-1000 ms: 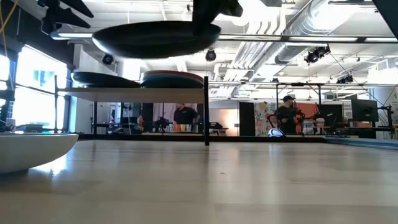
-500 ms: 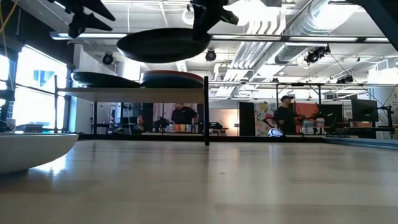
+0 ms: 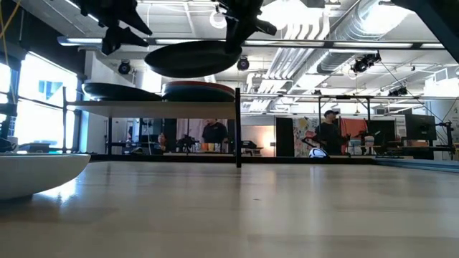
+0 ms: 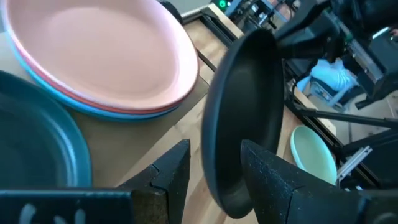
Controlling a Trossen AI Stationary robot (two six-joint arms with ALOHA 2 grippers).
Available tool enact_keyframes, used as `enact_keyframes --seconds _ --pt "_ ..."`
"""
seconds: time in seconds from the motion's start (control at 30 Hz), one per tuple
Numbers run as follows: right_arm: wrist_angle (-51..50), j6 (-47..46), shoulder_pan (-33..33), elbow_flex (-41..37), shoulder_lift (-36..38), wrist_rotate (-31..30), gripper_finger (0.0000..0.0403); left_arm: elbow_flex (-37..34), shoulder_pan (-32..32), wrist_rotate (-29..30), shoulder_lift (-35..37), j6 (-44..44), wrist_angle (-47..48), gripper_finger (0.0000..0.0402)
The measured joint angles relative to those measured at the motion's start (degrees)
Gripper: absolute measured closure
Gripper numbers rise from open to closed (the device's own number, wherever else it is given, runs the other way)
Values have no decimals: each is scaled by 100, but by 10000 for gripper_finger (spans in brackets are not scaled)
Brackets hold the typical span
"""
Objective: Place and stack plates onto a shelf
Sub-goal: Stack the black plate on top of the dark blue plate on the shelf
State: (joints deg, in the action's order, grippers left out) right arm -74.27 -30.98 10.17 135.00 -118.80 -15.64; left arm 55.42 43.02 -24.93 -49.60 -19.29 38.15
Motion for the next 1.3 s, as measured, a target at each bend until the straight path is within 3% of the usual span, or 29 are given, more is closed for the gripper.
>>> enact_keyframes --seconds 0.33,0.87,1.3 --pt "39 116 115 0 -2 -5 403 0 -266 381 -609 -9 -263 271" --pt "51 199 160 0 -2 -6 403 0 -483 339 -1107 -7 -571 276" --pt "76 274 151 4 -2 118 402 -4 -570 478 -1161 -39 -508 392"
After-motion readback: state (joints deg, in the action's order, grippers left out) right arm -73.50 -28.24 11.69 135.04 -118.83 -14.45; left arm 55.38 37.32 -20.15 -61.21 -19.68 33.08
